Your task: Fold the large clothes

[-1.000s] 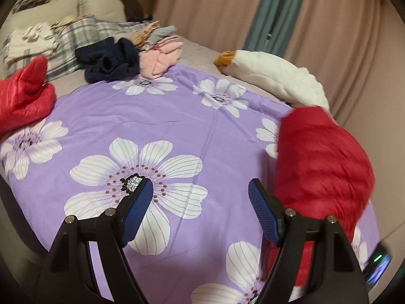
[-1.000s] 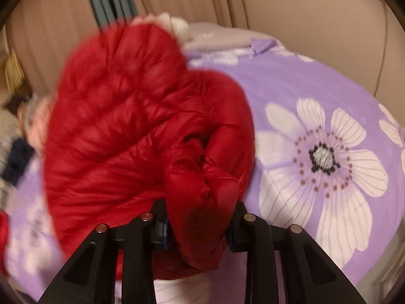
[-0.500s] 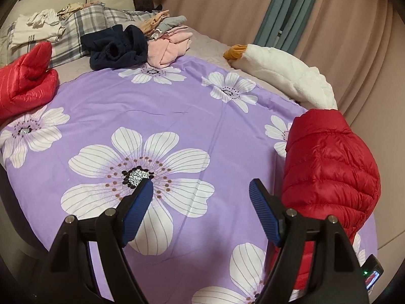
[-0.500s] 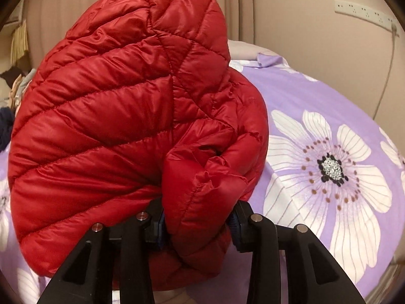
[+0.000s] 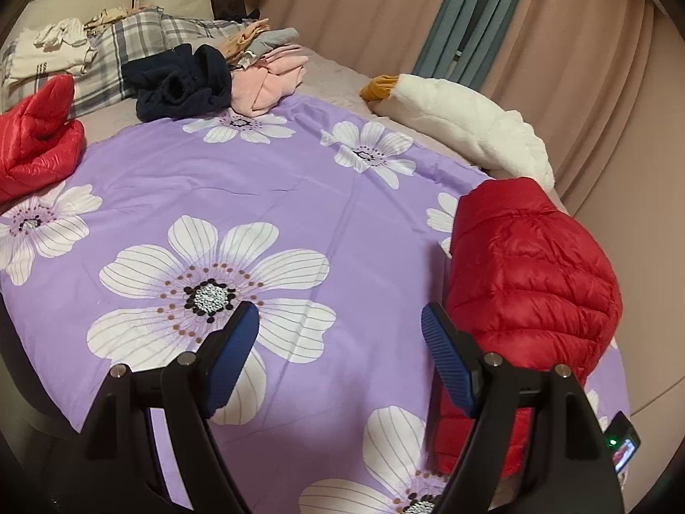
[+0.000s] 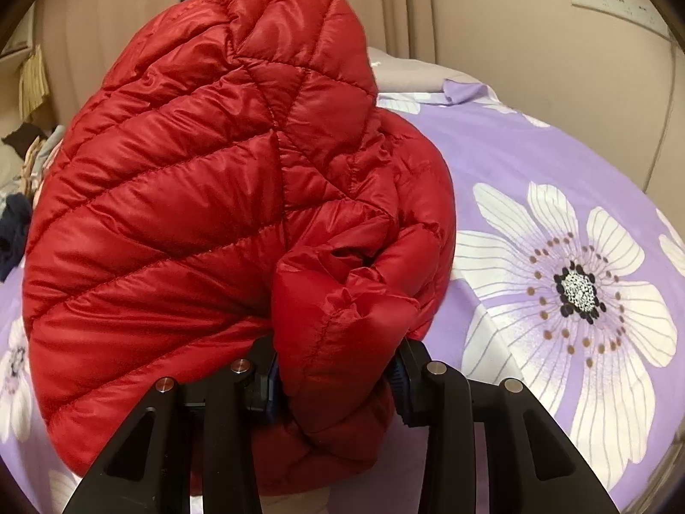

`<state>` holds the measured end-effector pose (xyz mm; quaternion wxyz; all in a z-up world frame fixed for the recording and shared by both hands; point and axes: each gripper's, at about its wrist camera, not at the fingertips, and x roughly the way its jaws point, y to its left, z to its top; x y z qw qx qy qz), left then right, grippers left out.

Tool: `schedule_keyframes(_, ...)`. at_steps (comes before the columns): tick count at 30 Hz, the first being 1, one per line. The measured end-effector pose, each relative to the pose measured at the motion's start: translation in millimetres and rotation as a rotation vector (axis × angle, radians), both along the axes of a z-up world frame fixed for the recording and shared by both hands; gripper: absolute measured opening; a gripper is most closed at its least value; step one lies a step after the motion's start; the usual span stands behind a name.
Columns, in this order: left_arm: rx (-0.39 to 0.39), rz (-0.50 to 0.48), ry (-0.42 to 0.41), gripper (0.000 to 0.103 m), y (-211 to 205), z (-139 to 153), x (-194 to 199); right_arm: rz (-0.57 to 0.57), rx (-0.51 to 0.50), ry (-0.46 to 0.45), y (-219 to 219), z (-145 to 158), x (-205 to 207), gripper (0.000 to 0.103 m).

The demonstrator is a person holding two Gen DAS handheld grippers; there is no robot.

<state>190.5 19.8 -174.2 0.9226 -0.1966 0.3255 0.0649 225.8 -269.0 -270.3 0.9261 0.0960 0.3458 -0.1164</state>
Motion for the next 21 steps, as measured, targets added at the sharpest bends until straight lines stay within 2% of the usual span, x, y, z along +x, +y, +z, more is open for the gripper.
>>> schedule_keyframes(5,0.009,0.011,0.013,0.079,4,1,2,0.018,-0.012,0.018,0,0,8,0.04)
schedule_keyframes(12,-0.048,-0.006,0.032,0.079,9,-4,0,0.026,-0.025,0.003,1,-4,-1,0.04)
schedule_keyframes(15,-0.046,-0.012,0.028,0.079,5,-2,-5,0.023,-0.013,0.0,0,-6,-6,0.04)
schedule_keyframes(21,-0.007,-0.053,0.009,0.079,-8,9,-6,0.02,0.064,0.043,-14,20,-18,0.041)
